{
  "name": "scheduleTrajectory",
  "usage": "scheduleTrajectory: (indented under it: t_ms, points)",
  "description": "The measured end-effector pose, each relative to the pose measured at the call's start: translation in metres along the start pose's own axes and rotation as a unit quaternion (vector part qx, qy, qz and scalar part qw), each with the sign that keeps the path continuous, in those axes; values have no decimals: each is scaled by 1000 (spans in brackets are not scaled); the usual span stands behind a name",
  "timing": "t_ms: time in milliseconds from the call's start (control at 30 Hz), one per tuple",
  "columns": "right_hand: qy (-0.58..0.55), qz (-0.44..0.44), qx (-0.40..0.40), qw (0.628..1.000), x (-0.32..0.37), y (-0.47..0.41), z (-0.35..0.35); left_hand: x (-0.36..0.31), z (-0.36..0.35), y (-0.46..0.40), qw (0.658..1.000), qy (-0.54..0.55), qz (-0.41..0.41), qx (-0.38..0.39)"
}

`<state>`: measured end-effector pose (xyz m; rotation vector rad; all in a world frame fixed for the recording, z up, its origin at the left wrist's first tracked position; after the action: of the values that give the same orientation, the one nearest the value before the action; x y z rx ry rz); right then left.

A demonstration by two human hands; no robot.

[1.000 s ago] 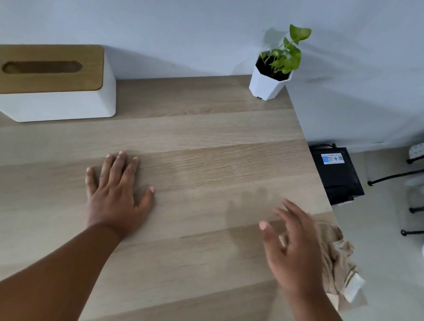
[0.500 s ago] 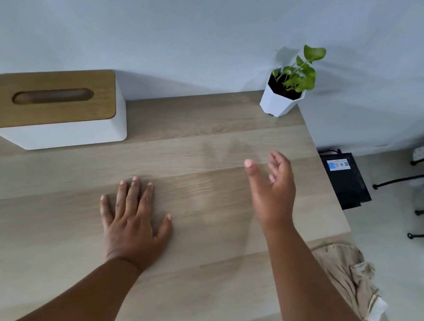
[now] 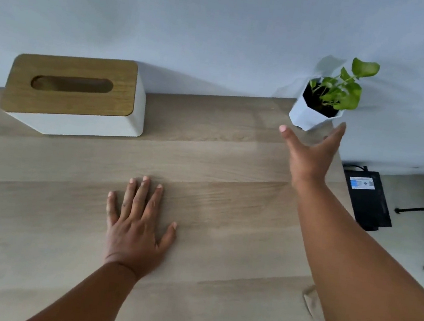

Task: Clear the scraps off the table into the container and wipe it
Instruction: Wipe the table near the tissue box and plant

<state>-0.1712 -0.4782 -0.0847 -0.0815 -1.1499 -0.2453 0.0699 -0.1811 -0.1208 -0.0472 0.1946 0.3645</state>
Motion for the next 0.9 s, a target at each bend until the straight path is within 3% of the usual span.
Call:
scheduleTrajectory:
  t_ms: [200,567,900]
  points:
    - [-50,16,2,999,8,-38,-16,-2,3,-2,1000,-7,13,2]
    - [-81,2,-97,992,11,-58,-26,0,-1,0,1000,-11,9,-8]
    - [-88,11,-122,989,16,-52,-31,0,-2,-1,1000,-9,10,-7]
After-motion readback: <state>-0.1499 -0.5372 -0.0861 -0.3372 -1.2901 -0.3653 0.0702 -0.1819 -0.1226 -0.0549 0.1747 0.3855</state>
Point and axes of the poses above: each hand's wrist, its own y-axis away from the middle knuckle, its own z-axis out of the back of the hand, x = y × z, the point moved 1 cm from there along -y, towards the middle knuckle, and after that the axes turned 1 degree about -x, right-handed, at the moved point
